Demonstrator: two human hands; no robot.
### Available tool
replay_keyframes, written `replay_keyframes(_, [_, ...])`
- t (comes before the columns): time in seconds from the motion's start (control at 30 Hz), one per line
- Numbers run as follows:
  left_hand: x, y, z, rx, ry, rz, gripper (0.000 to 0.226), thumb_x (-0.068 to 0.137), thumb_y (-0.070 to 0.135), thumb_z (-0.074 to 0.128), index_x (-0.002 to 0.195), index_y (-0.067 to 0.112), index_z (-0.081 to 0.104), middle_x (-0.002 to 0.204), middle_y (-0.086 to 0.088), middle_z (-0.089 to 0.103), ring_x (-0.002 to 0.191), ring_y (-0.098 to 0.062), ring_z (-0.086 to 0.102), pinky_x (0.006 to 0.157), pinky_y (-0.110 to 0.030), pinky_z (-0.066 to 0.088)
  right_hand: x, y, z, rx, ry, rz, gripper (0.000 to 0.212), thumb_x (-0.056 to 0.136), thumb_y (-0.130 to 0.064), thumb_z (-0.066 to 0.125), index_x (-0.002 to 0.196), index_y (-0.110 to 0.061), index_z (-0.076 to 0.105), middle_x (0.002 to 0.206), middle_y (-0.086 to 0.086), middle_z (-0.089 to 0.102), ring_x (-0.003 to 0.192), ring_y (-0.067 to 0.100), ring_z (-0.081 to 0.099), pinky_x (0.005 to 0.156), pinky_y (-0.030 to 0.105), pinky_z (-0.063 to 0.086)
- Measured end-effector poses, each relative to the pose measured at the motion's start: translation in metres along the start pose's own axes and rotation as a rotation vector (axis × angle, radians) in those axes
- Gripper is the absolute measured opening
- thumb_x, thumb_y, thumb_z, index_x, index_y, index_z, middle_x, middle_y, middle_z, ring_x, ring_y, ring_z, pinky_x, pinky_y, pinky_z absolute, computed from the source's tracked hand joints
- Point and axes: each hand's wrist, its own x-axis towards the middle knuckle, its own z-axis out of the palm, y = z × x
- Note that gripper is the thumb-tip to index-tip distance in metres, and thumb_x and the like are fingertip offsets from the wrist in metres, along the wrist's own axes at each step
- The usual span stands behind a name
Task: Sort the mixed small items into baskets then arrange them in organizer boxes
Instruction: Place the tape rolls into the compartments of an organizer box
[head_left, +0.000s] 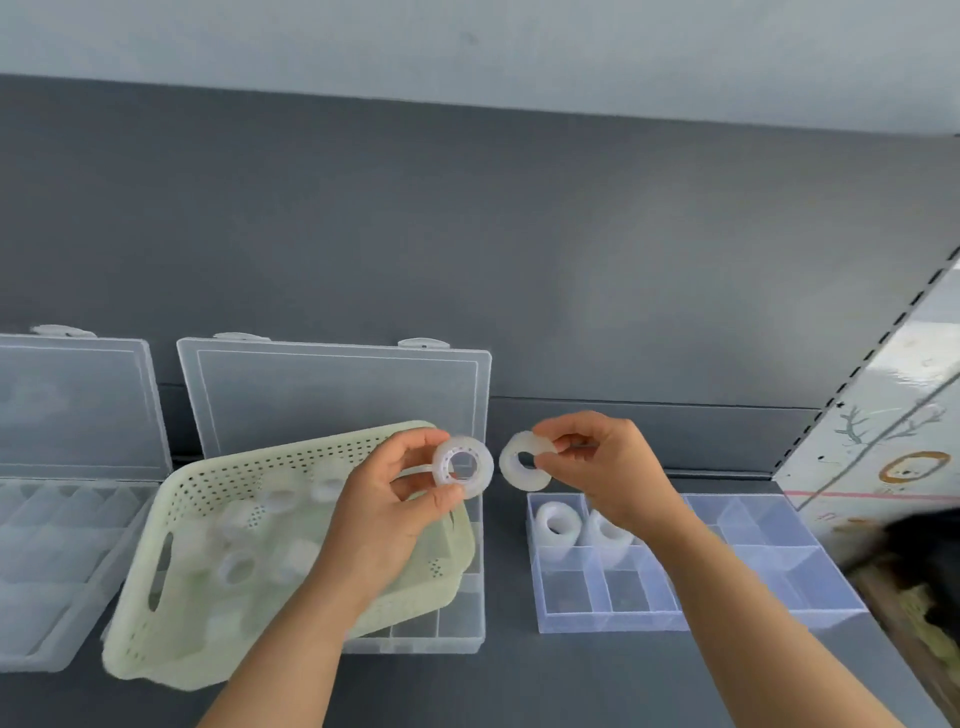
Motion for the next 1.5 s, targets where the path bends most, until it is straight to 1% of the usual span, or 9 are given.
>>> replay_keyframes(0.27, [0.03, -0.011, 0.155, 0.059, -0.134, -0.004, 0.034, 0.086, 0.001, 0.061, 0.109, 0.025, 0.066, 0.102, 0.009, 0.071, 0.093, -0.008, 0.067, 0.083, -0.033, 0.056, -0.028, 0.077, -0.135, 0.091, 0.245, 0.247, 0.022, 0.081, -0.008, 0.072, 0.1, -0.019, 0.07, 0.084, -0.002, 0.07, 0.071, 0.011, 0.061, 0.067, 0.024, 0.052])
replay_keyframes(0.43, [0.056, -0.025, 0.242, 0.395, -0.189, 0.146, 0.019, 0.089, 0.012, 0.062, 0.105, 0.018, 0.071, 0.098, 0.01, 0.071, 0.085, -0.001, 0.066, 0.077, -0.015, 0.05, -0.032, 0.123, -0.196, 0.1, 0.358, 0.28, 0.019, 0.082, -0.005, 0.069, 0.098, -0.016, 0.07, 0.078, -0.003, 0.069, 0.062, 0.002, 0.06, 0.056, 0.008, 0.045])
replay_keyframes(0.97, [0.086, -0.058, 0.31, 1.073, -0.482, 0.204, 0.009, 0.082, 0.019, 0.065, 0.08, 0.016, 0.073, 0.085, 0.0, 0.063, 0.077, -0.02, 0.059, 0.074, -0.036, 0.05, -0.023, 0.168, -0.238, 0.1, 0.185, 0.229, 0.019, 0.084, -0.01, 0.067, 0.078, -0.028, 0.069, 0.073, 0.0, 0.067, 0.055, 0.004, 0.049, 0.051, 0.012, 0.039])
replay_keyframes(1.07, [0.088, -0.06, 0.307, 1.054, -0.48, 0.208, 0.023, 0.08, 0.02, 0.065, 0.063, 0.021, 0.05, 0.068, -0.003, 0.047, 0.062, -0.022, 0.039, 0.065, -0.034, 0.043, -0.02, 0.169, -0.234, 0.112, 0.153, 0.232, 0.021, 0.083, -0.011, 0.069, 0.073, -0.03, 0.069, 0.076, 0.01, 0.069, 0.061, 0.013, 0.049, 0.057, 0.021, 0.04])
replay_keyframes(1.17, [0.085, -0.058, 0.294, 0.955, -0.363, 0.218, 0.011, 0.083, 0.016, 0.066, 0.073, 0.021, 0.07, 0.072, -0.004, 0.057, 0.067, -0.023, 0.049, 0.068, -0.03, 0.044, -0.015, 0.171, -0.226, 0.101, 0.116, 0.24, 0.014, 0.084, -0.009, 0.067, 0.081, -0.022, 0.073, 0.075, 0.011, 0.069, 0.054, 0.012, 0.044, 0.049, 0.018, 0.037])
replay_keyframes(1.27, [0.076, -0.059, 0.269, 0.987, -0.203, 0.246, 0.022, 0.088, 0.025, 0.065, 0.109, 0.02, 0.071, 0.106, 0.005, 0.065, 0.096, -0.019, 0.055, 0.079, -0.029, 0.043, -0.01, 0.173, -0.213, 0.026, 0.045, 0.23, 0.012, 0.084, -0.008, 0.063, 0.088, -0.01, 0.074, 0.067, 0.01, 0.066, 0.043, 0.006, 0.036, 0.044, 0.016, 0.034])
replay_keyframes(1.4, [0.066, -0.065, 0.249, 1.095, -0.205, 0.17, 0.034, 0.091, 0.036, 0.059, 0.123, 0.026, 0.063, 0.124, 0.009, 0.059, 0.113, -0.017, 0.049, 0.093, -0.029, 0.04, -0.005, 0.177, -0.187, -0.158, -0.044, 0.128, 0.014, 0.077, -0.003, 0.057, 0.081, 0.01, 0.063, 0.076, 0.029, 0.06, 0.07, 0.006, 0.028, 0.049, 0.027, 0.038])
replay_keyframes(1.43, [0.064, -0.065, 0.248, 1.097, -0.209, 0.151, 0.035, 0.091, 0.037, 0.058, 0.124, 0.027, 0.062, 0.125, 0.009, 0.058, 0.114, -0.016, 0.049, 0.094, -0.029, 0.039, -0.003, 0.178, -0.182, -0.204, -0.071, 0.103, 0.013, 0.076, -0.002, 0.056, 0.078, 0.009, 0.063, 0.069, 0.024, 0.06, 0.071, 0.043, 0.053, 0.05, 0.03, 0.042])
replay_keyframes(1.5, [0.061, -0.067, 0.248, 1.082, -0.205, 0.129, 0.036, 0.092, 0.037, 0.057, 0.127, 0.027, 0.059, 0.126, 0.009, 0.058, 0.116, -0.015, 0.048, 0.095, -0.029, 0.039, 0.0, 0.178, -0.174, -0.298, -0.135, 0.082, 0.016, 0.078, -0.001, 0.056, 0.076, -0.002, 0.072, 0.066, 0.006, 0.066, 0.06, 0.025, 0.058, 0.057, 0.029, 0.049])
